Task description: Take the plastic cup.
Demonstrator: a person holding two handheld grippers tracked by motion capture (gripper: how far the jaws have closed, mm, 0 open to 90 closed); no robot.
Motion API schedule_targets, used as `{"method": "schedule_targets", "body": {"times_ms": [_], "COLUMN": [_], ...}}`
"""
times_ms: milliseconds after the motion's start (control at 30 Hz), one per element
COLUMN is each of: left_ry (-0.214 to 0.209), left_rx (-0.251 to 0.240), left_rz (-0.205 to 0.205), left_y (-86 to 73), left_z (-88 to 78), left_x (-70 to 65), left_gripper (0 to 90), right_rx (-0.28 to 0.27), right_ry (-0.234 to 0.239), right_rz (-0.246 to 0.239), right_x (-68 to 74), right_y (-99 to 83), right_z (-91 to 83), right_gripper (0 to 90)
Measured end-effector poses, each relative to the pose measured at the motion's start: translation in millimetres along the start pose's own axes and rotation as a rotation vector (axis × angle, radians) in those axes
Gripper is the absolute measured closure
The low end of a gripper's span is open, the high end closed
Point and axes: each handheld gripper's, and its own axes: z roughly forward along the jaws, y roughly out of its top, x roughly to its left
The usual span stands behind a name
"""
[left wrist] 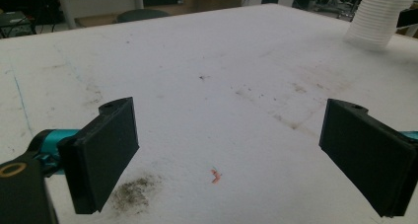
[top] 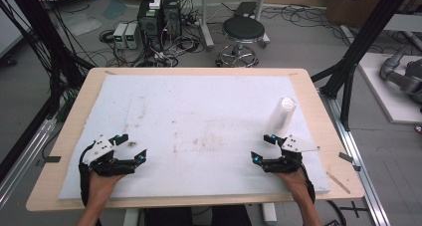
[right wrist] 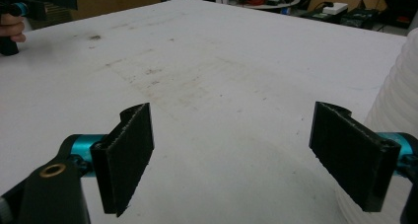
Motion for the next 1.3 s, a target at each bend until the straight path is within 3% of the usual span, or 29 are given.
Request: {"method": "schedule_targets", "body": {"times_ms": [500,767,833,1133,1300], "left_ry": [0.004,0.004,0.005,0.001,-0.002], "left_rx": [0.008,0.010,0.014,0.019,0.020], "left_rz": [0.002,-0.003,-0.001,-0.007,-0.008], "left_y": [0.2,0.4,0.6,0.8,0.8], "left_z": [0.4,0.8,1.2,1.5,1.8], "left_x": [0.3,0.4,0.8,1.1,1.1], "left_gripper": [7.7,7.7,7.7,7.8,7.7], "right_rx": [0.007,0.022,0.027,0.012,-0.001], "right_ry": [0.013,0.012,0.033,0.074,0.074], "right_rz": [-0.003,-0.032,-0.019,-0.044,-0.049], "right_x": [-0.3,3.0,3.2,15.9,18.4], "right_y": [0.3,1.3,2.3,29.2,41.3], "right_z": [0.7,1.5,2.0,-6.4,-13.8], "right_gripper": [16.6,16.6,16.6,16.6,16.6]}}
